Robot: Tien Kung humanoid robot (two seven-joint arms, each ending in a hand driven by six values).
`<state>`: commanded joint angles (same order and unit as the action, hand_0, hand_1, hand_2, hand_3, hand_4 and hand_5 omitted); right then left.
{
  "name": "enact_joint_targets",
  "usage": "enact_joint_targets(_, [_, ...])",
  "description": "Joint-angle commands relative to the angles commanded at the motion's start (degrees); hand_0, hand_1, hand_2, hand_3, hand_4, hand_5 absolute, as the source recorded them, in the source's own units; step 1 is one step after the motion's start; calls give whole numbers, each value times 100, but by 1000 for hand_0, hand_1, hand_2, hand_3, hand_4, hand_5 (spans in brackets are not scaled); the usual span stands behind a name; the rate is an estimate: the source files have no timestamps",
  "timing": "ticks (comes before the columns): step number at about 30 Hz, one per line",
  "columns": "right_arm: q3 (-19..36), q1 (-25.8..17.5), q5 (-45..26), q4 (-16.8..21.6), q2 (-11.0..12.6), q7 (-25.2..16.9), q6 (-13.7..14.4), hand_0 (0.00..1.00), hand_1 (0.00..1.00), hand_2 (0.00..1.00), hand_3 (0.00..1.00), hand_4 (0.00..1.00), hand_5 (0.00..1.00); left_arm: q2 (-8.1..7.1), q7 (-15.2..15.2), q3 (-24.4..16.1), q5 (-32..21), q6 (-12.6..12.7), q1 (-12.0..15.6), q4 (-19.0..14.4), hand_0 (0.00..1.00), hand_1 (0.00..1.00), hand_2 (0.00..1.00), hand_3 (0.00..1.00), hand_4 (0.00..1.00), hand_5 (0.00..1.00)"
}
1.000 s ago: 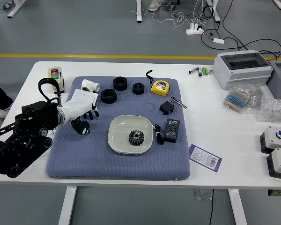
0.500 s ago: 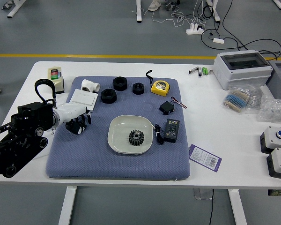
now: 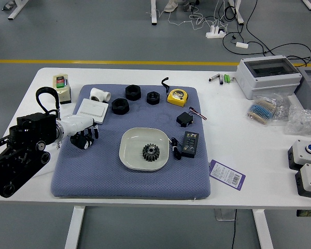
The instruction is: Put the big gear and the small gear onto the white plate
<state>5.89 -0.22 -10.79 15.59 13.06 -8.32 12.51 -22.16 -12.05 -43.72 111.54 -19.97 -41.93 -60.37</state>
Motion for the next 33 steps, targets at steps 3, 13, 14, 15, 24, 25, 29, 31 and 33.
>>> enact_joint_targets(3, [0,0,1,1,0,1,-1,622,625,728,549,759,714,4,47,-51,83,138,-8,-89,333,420,468,597,79,2])
enact_joint_targets(13, [-8,-5,-3,0,-4,5,-5,621,625,728,549,759,714,57,96,34,44,454,101,-860,319,408,458,574,2,2])
enact_joint_targets(14, [-8,-5,-2,0,-3,5,-5,621,625,728,549,759,714,58,94,42,42,459,104,-901,319,408,458,574,2,2])
enact_joint_targets(15, [-10,-6,-4,0,-4,5,-5,621,625,728,549,759,714,65,95,80,32,482,109,-1002,319,408,458,574,2,2])
enact_joint_targets(24, [-21,-9,-4,3,-4,7,-8,621,625,728,549,759,714,276,180,584,-66,788,21,-1531,310,397,448,565,2,2])
enact_joint_targets(25, [-21,-10,-2,3,-4,7,-8,621,625,728,549,759,714,310,208,628,-67,850,9,-1503,310,397,448,565,2,2])
enact_joint_targets(29, [-14,-13,1,5,-4,4,-4,622,625,728,548,759,714,439,355,796,-22,1226,-36,-1309,314,405,455,566,30,2])
enact_joint_targets(31, [-8,-14,2,6,-6,3,-2,622,625,728,548,759,714,492,421,855,86,1435,-61,-1163,314,405,455,566,30,2])
enact_joint_targets(33, [-7,-14,7,7,-6,4,-2,622,625,728,548,759,714,529,439,864,188,1544,-83,-1022,314,405,455,566,30,2])
